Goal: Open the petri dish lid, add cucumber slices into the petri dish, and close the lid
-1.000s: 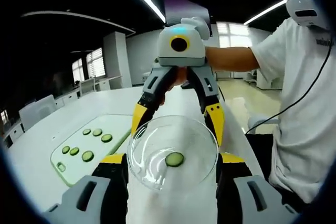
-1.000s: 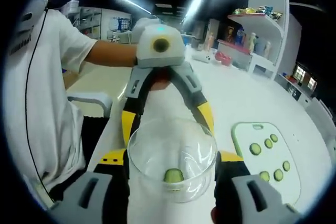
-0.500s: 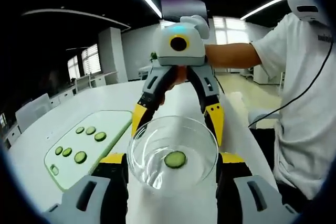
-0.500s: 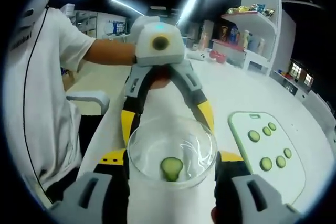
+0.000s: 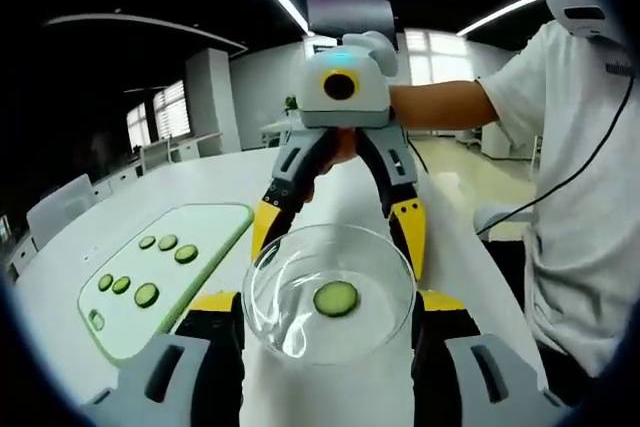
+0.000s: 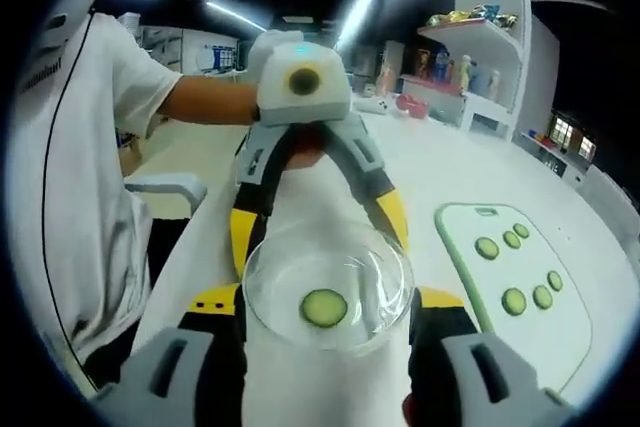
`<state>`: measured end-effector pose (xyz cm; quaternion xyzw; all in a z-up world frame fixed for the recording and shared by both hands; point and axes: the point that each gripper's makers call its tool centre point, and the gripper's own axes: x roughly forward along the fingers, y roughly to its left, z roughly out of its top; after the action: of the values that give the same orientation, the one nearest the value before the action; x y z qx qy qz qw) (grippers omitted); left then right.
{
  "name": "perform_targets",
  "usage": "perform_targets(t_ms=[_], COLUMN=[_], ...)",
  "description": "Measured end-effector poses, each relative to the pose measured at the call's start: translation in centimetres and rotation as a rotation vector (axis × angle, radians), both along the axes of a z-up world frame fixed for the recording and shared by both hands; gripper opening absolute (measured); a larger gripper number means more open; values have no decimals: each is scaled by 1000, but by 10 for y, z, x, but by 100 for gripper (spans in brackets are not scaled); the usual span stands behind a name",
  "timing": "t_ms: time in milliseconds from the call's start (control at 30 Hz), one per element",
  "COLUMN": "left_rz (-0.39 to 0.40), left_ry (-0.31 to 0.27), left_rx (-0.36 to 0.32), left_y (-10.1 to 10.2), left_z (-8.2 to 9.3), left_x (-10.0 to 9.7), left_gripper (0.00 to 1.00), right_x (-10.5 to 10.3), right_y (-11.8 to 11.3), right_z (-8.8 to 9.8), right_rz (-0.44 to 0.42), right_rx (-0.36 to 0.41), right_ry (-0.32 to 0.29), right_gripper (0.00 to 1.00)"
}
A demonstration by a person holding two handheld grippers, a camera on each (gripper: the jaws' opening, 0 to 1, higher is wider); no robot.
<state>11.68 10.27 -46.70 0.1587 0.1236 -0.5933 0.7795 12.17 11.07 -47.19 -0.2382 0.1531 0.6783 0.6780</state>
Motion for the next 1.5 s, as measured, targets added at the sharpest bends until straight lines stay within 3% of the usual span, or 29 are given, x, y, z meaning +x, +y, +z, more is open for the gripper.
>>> perform_targets(t_ms=[667, 1500], left_rz=[0, -5], left_ry=[20, 56], left_rx=[9, -23], left_y=[2, 1], left_z=[-15, -17], left_x=[6, 7], left_gripper=[67, 68], right_x=[5, 3], right_y=[1, 0], right_z=[-17, -20], right_rz=[-1, -14], right_rx=[2, 41], right_ry=[33, 82], right_gripper=[65, 66])
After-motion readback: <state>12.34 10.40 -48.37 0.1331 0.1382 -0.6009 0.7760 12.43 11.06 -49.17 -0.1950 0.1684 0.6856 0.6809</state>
